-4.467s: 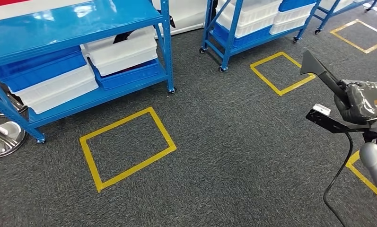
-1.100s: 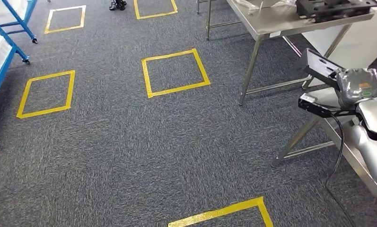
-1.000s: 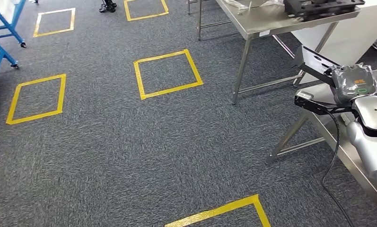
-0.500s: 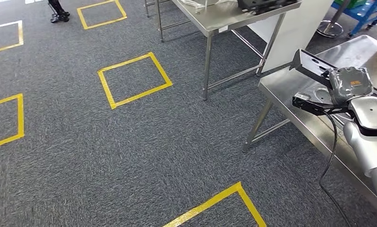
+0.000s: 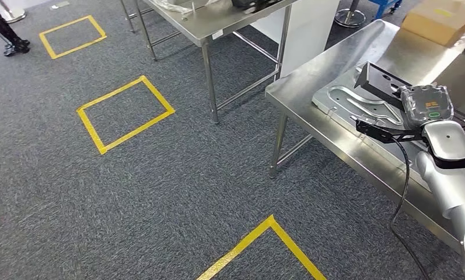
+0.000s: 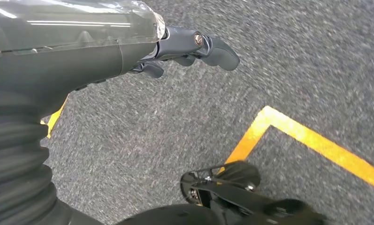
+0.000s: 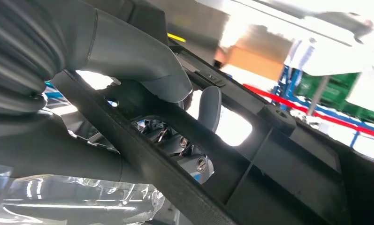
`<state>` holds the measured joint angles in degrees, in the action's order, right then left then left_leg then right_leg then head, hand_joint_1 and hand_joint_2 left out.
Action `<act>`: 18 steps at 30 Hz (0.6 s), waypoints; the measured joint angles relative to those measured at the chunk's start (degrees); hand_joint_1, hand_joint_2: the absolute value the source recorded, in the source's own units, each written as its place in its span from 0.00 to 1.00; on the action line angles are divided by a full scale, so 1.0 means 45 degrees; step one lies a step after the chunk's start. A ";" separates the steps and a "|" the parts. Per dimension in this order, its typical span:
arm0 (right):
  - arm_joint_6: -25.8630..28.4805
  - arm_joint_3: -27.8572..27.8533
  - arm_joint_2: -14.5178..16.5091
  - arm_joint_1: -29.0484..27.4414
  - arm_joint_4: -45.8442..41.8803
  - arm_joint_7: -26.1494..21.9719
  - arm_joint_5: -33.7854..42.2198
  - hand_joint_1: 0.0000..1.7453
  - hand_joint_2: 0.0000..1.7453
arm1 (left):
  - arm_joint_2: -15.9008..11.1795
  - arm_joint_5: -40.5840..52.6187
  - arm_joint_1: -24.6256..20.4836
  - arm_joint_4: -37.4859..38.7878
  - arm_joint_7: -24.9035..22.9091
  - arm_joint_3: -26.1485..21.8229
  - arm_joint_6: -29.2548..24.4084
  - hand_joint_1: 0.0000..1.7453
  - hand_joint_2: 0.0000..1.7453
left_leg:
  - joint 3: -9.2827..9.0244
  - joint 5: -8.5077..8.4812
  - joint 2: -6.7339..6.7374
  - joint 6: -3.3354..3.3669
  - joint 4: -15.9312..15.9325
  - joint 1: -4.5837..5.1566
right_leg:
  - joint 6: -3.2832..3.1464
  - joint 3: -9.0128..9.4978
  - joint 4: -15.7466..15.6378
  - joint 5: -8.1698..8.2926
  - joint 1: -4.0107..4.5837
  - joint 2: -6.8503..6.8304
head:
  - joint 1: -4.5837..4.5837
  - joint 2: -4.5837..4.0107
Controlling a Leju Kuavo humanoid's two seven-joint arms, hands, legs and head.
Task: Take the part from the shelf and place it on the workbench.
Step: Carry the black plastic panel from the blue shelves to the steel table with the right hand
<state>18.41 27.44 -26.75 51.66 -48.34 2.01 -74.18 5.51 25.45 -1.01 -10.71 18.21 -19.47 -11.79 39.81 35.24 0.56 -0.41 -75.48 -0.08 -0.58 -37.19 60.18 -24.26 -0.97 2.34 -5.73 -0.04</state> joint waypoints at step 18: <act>0.0192 0.0019 0.0170 -0.0936 0.0129 0.0528 -0.0651 1.00 1.00 | 0.0045 0.0415 0.0000 0.0000 -0.0053 0.0239 0.0053 0.00 1.00 | -0.1803 -0.2392 0.0584 0.0562 0.4460 0.0063 | 0.0994 -0.0754 0.1569 -0.0521 -0.0355 -0.0586 | 0.0015 0.0000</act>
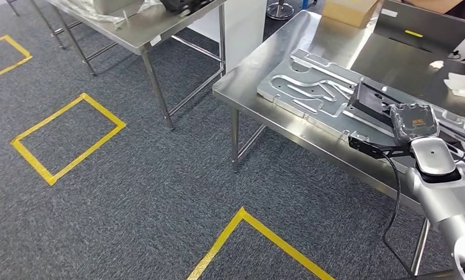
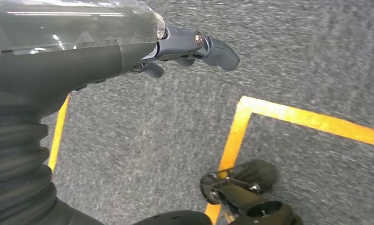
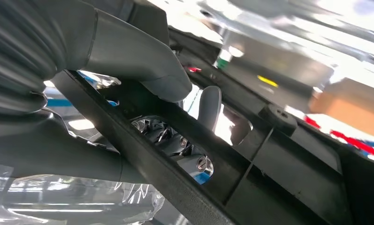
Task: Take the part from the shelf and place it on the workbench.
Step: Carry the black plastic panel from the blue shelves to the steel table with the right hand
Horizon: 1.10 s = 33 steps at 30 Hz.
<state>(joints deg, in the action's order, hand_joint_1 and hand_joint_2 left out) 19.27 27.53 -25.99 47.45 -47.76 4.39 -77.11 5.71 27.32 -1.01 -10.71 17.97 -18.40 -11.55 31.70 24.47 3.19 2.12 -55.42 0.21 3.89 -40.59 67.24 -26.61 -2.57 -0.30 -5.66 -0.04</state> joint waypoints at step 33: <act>0.0029 -0.1911 -0.0642 -0.2030 -0.1810 -0.0792 0.0136 1.00 1.00 | -0.0036 -0.0115 -0.0082 0.0000 0.0051 -0.0440 0.0004 0.00 1.00 | 0.0442 0.0304 0.0141 -0.0591 -0.0661 -0.0058 | -0.0517 0.0818 -0.1692 0.0540 0.0114 -0.0153 | -0.0035 0.0000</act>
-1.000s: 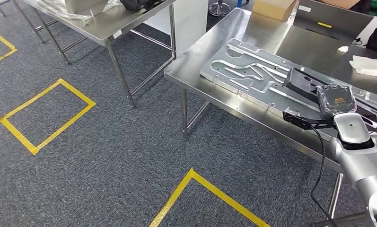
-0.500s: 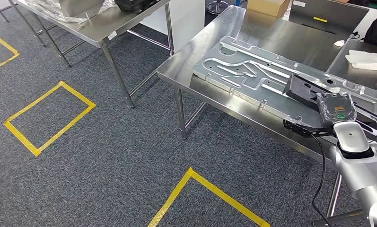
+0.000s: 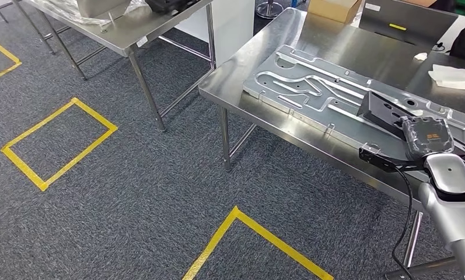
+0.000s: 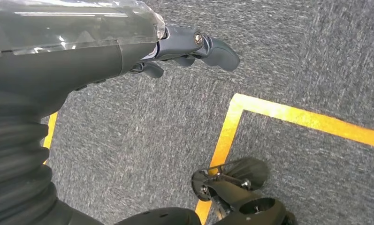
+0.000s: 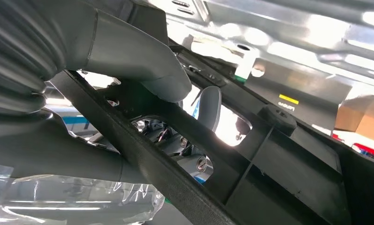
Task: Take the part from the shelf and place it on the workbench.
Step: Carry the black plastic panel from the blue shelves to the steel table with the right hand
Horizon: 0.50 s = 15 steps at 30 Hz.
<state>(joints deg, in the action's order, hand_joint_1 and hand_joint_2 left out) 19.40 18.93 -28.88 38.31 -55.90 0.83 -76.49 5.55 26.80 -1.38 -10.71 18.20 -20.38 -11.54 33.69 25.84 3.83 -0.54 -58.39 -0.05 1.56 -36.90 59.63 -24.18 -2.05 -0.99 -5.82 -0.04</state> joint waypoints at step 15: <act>-0.0734 -0.0174 -0.0229 0.0579 -0.0254 -0.0002 -0.0341 1.00 1.00 | 0.0070 0.0113 0.0049 -0.0019 -0.0076 -0.0488 0.0539 0.00 1.00 | -0.1095 0.0365 -0.0069 0.0201 0.0726 -0.0268 | 0.0787 -0.0882 0.1369 -0.0084 -0.0388 0.0058 | 0.0016 0.0000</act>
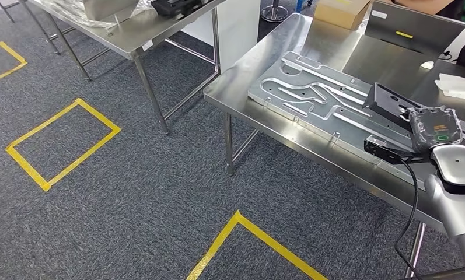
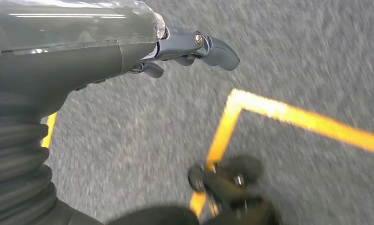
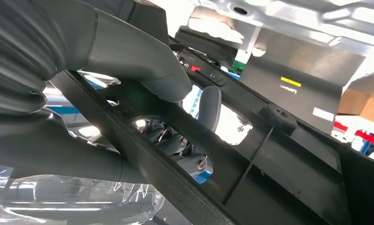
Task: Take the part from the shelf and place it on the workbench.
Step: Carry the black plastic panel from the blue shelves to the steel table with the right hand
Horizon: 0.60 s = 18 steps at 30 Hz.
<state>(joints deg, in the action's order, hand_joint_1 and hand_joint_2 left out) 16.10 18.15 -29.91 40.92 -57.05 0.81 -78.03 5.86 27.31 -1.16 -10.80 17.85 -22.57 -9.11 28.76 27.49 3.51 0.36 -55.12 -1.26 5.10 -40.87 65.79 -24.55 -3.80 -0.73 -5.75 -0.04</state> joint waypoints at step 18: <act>-0.0173 0.0073 0.0351 -0.0355 -0.0146 -0.0072 0.0106 1.00 1.00 | -0.0089 -0.0033 0.0198 0.0002 -0.0277 -0.0303 -0.0021 0.00 1.00 | 0.2575 -0.1998 -0.1065 0.0890 -0.0838 0.0838 | -0.0925 0.2447 -0.1727 -0.1236 0.0311 0.0757 | -0.0064 0.0000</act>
<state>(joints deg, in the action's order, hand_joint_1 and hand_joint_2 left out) 15.32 18.47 -28.33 39.32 -57.70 0.49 -77.55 5.46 27.16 -0.26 -10.79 16.61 -23.93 -9.20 40.34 18.50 -1.28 4.37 -58.89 2.51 0.94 -29.86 58.02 -30.11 -2.40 2.68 -6.04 -0.04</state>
